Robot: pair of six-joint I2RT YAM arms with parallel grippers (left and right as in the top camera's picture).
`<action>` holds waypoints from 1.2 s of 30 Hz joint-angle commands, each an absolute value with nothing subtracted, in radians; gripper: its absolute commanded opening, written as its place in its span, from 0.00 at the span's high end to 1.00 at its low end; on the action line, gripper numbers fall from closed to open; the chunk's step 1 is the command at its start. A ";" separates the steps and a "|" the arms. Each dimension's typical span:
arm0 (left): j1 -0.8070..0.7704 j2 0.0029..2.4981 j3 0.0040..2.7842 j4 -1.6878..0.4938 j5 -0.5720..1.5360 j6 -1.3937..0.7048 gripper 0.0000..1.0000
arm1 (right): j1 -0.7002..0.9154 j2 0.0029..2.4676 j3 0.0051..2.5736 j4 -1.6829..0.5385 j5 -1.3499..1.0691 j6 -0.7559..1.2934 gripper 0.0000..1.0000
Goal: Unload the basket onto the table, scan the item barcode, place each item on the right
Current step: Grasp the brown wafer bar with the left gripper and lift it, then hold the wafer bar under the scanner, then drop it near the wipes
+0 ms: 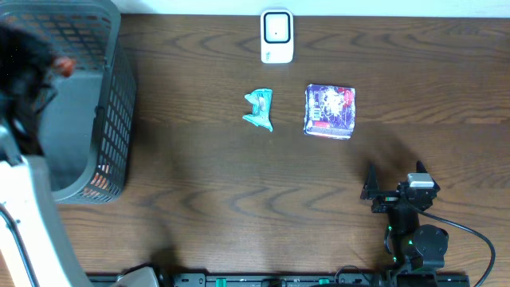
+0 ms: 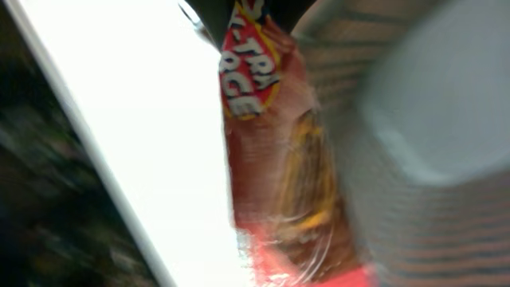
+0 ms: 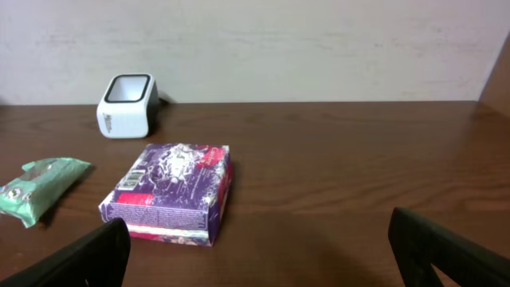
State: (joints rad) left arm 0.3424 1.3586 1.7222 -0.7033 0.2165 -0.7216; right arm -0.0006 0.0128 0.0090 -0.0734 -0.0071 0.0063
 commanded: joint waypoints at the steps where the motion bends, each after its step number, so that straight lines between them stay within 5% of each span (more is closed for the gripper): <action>1: 0.157 1.318 1.729 -0.652 0.299 -0.526 0.93 | 0.007 0.009 0.006 -0.075 -0.006 0.003 0.01; 6: -0.090 1.361 1.710 -0.651 0.295 -0.321 0.93 | 0.007 0.009 0.006 -0.075 -0.006 0.003 0.01; 14: -0.334 1.571 1.704 -0.649 0.294 -0.318 0.93 | 0.007 0.009 0.006 -0.075 -0.006 0.003 0.01; 36: -0.499 2.145 1.704 -0.614 0.271 -0.379 0.91 | 0.007 0.009 0.006 -0.075 -0.006 0.003 0.01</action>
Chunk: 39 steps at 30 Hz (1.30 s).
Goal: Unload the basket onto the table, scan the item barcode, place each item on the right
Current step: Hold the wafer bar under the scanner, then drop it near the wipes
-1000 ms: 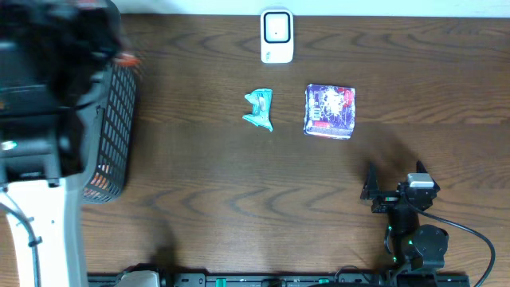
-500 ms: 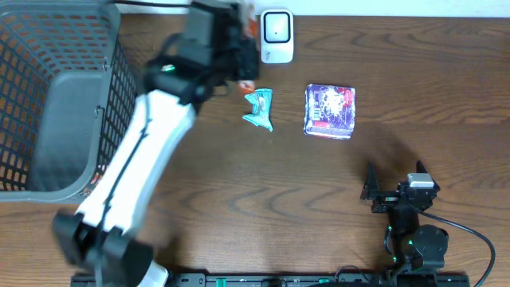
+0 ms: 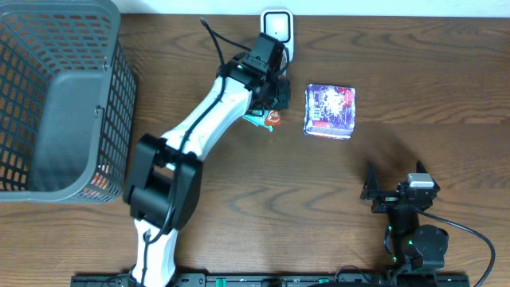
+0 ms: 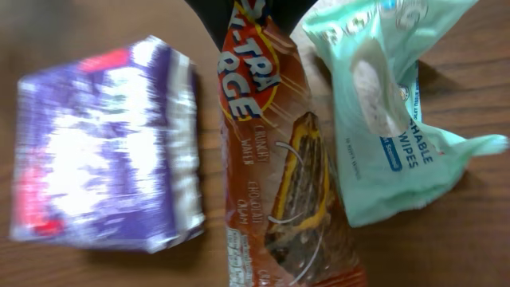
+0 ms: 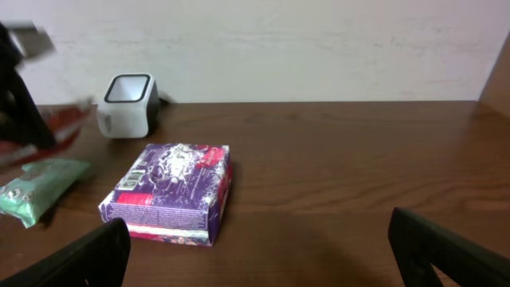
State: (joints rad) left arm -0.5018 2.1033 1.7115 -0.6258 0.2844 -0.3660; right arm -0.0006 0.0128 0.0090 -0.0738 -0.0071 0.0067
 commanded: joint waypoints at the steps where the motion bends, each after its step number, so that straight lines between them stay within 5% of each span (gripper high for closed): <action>1: -0.499 2.159 1.704 -0.609 0.271 -0.379 0.92 | 0.007 0.009 0.006 -0.075 -0.006 0.003 0.01; 14: -0.499 2.211 1.704 -0.679 -0.174 -0.379 0.92 | 0.007 0.009 0.006 -0.075 -0.006 0.003 0.01; 22: -0.499 2.197 1.704 -0.690 -0.166 -0.379 0.91 | 0.007 0.009 0.006 -0.075 -0.006 0.003 0.01; 34: -0.499 2.115 1.708 -0.672 -0.014 -0.379 0.66 | 0.007 0.009 0.006 -0.075 -0.006 0.003 0.01; 39: -0.487 2.019 1.720 -0.667 -0.014 -0.379 0.65 | 0.007 0.009 0.006 -0.075 -0.006 0.003 0.01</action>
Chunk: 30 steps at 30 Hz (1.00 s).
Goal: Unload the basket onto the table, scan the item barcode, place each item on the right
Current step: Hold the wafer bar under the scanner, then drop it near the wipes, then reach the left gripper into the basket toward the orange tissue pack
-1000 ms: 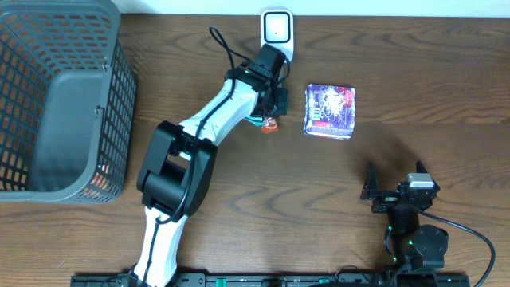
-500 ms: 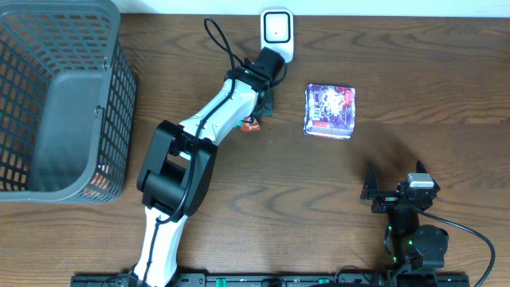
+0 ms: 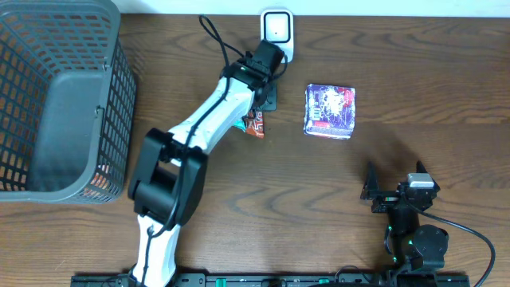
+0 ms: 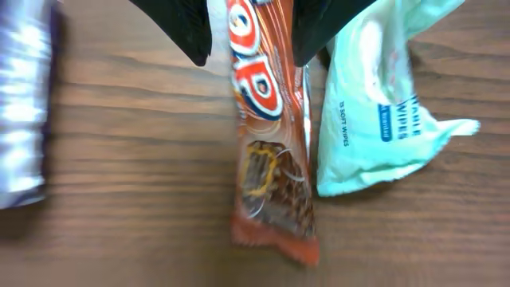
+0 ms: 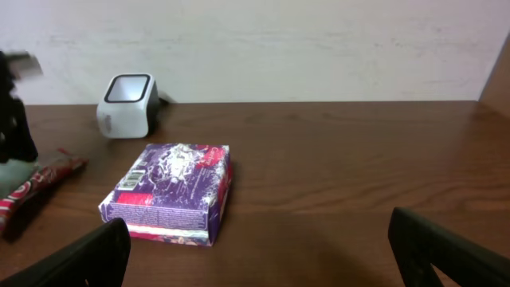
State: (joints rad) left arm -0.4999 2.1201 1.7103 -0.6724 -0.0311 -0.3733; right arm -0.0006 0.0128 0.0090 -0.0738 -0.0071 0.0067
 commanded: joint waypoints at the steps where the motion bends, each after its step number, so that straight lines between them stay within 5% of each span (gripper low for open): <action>1: -0.481 1.989 1.720 -0.664 -0.015 -0.379 0.65 | 0.007 0.009 0.006 -0.075 -0.006 0.003 0.01; 8: -0.356 1.702 1.721 -0.628 -0.015 -0.379 0.54 | 0.007 0.009 0.006 -0.075 -0.006 0.003 0.01; 17: 0.007 1.451 1.721 -0.615 -0.015 -0.379 0.42 | 0.007 0.009 0.006 -0.075 -0.006 0.003 0.01; 25: 0.303 1.453 1.721 -0.743 -0.019 -0.393 0.24 | 0.007 0.009 0.006 -0.075 -0.006 0.003 0.01; 30: 0.415 1.535 1.721 -0.917 -0.124 -0.653 0.19 | 0.007 0.009 0.006 -0.075 -0.006 0.002 0.01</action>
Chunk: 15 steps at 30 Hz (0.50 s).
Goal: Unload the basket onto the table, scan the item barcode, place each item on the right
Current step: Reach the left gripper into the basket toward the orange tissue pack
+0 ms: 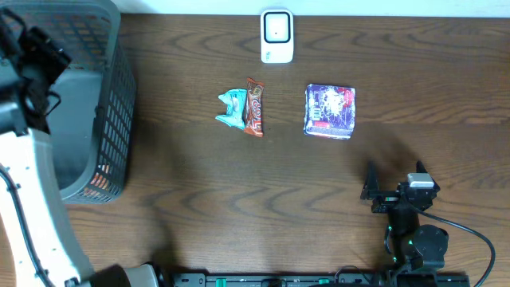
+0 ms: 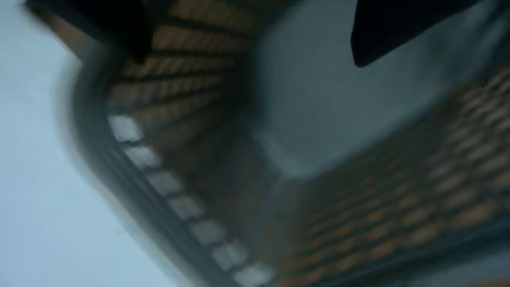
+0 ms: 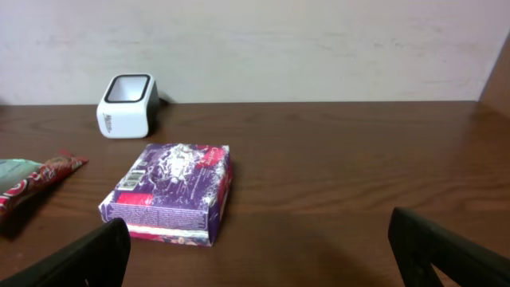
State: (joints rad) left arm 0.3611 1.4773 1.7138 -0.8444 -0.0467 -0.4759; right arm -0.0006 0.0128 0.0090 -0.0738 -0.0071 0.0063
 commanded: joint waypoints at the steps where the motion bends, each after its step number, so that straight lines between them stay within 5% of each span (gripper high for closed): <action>1: 0.427 1.551 1.721 -0.939 -0.125 -0.680 0.19 | 0.007 0.009 0.006 -0.075 -0.006 0.003 0.01; 11: 0.457 1.698 1.719 -1.067 -0.125 -0.661 0.18 | 0.007 0.009 0.006 -0.075 -0.006 0.003 0.01; 15: 0.457 1.737 1.719 -1.147 -0.125 -0.808 0.18 | 0.007 0.009 0.006 -0.075 -0.006 0.003 0.01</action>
State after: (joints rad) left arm 0.4564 1.7092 1.7134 -1.0950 -0.1081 -0.6842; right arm -0.0006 0.0128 0.0090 -0.0738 -0.0071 0.0067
